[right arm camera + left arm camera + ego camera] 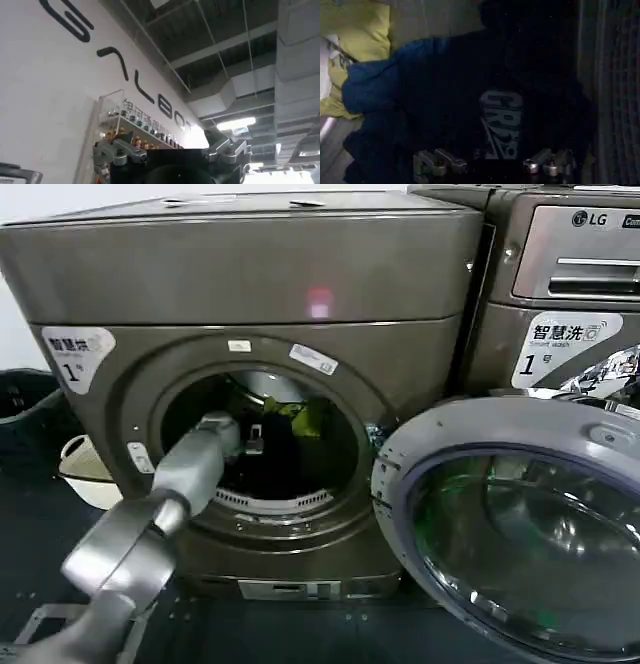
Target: Grasp the clothes from the dryer.
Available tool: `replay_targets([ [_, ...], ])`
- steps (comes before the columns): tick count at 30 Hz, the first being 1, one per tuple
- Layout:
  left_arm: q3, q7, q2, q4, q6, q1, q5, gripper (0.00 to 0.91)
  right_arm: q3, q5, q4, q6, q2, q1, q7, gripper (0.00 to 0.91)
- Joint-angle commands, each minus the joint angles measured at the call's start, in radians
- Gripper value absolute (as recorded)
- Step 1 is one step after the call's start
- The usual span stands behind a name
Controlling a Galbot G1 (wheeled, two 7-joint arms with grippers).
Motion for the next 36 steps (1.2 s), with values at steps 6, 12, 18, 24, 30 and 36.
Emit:
replay_targets([
  [6,0.002,-0.033,-0.002,0.003,0.008,0.015,-0.026,0.907,-0.014,-0.003,0.008,0.001,0.002,0.013,0.000,0.907],
  [12,0.004,-0.018,-0.009,0.012,0.012,0.010,-0.022,0.907,-0.012,-0.004,0.007,0.002,0.001,0.013,0.000,0.907],
  [18,0.002,-0.013,-0.012,0.010,0.015,0.011,-0.033,0.148,-0.008,-0.003,0.006,0.003,0.000,0.010,0.000,0.907],
  [24,0.002,-0.007,-0.012,0.011,0.015,0.004,-0.035,0.023,-0.009,-0.003,0.006,0.004,0.001,0.011,-0.001,0.907],
  [30,0.000,-0.008,-0.009,0.009,0.017,0.000,-0.052,0.000,-0.013,-0.003,0.010,0.004,0.001,0.012,0.000,0.907],
  [36,-0.002,-0.008,-0.010,0.007,0.021,0.002,-0.070,0.000,-0.016,-0.004,0.009,0.005,-0.001,0.012,0.000,0.907],
])
